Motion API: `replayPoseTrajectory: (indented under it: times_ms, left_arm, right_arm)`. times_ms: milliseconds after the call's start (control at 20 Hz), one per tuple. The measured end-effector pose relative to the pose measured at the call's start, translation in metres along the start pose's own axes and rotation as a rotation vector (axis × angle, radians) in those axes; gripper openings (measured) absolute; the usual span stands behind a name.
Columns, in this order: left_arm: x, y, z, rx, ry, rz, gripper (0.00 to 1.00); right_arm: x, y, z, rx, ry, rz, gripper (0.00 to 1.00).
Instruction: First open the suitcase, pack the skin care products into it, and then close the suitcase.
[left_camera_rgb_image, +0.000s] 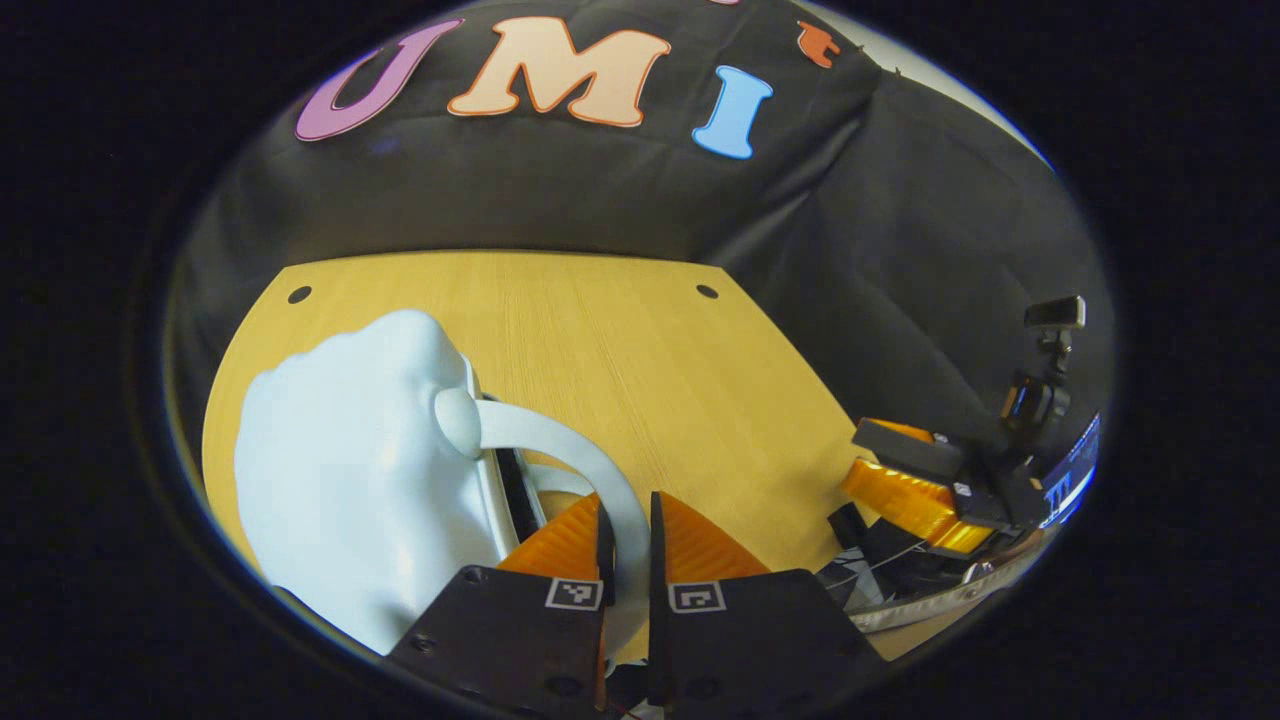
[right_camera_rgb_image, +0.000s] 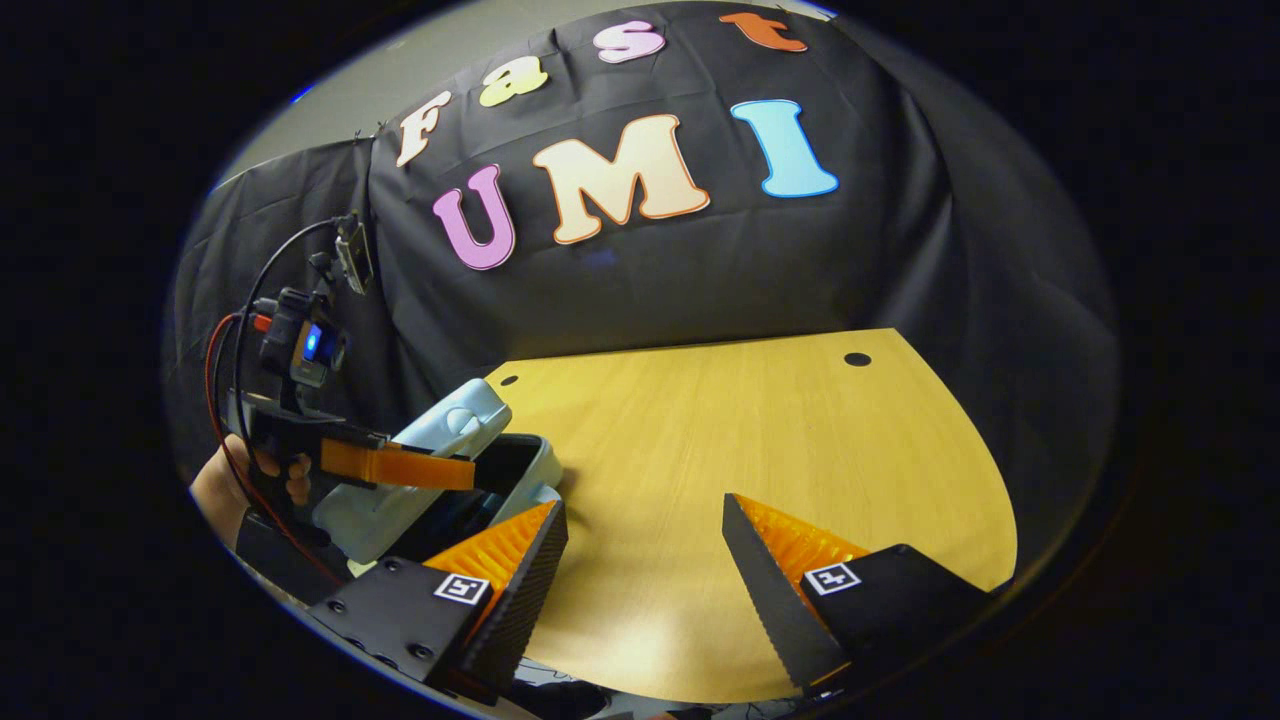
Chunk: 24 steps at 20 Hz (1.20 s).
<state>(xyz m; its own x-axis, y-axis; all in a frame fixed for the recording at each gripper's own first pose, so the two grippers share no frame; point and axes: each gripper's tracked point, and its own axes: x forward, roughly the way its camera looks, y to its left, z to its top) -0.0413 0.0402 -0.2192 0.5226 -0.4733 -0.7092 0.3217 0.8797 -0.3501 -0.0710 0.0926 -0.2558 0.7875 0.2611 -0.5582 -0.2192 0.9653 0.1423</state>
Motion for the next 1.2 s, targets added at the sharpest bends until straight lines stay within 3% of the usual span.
replayPoseTrajectory:
  times_ms: [50, 100, 250, 350, 500, 650, 700, 1000, 1200]
  left_arm:
    - [0.003, 0.001, -0.007, 0.001, 0.005, 0.052, 0.13]
    - [0.006, -0.001, -0.004, 0.002, -0.024, 0.097, 0.09]
    - [-0.001, -0.015, 0.024, 0.031, -0.187, 0.185, 0.78]
    - [-0.016, -0.026, 0.052, 0.071, -0.331, 0.275, 0.99]
    - [-0.049, -0.038, 0.095, 0.145, -0.528, 0.409, 0.97]
    - [-0.082, -0.046, 0.122, 0.193, -0.671, 0.485, 0.96]
    - [-0.089, -0.048, 0.126, 0.193, -0.689, 0.493, 0.96]
    - [-0.115, -0.030, 0.142, 0.246, -0.722, 0.524, 0.96]
    - [-0.123, -0.019, 0.153, 0.256, -0.752, 0.512, 0.96]
  right_arm:
    - [-0.003, -0.006, 0.002, -0.002, -0.005, -0.006, 0.98]
    - [-0.007, -0.012, 0.006, -0.003, -0.016, -0.014, 0.98]
    - [-0.017, -0.032, 0.037, -0.042, -0.102, -0.053, 0.98]
    - [-0.024, -0.038, 0.064, -0.092, -0.185, -0.064, 0.98]
    - [-0.041, -0.042, 0.117, -0.197, -0.331, -0.095, 0.98]
    - [-0.058, -0.038, 0.167, -0.234, -0.482, -0.134, 0.94]
    - [-0.064, -0.036, 0.182, -0.222, -0.527, -0.152, 0.98]
    - [-0.077, -0.019, 0.230, -0.136, -0.657, -0.194, 0.98]
    - [-0.081, 0.011, 0.241, -0.205, -0.702, -0.196, 0.98]
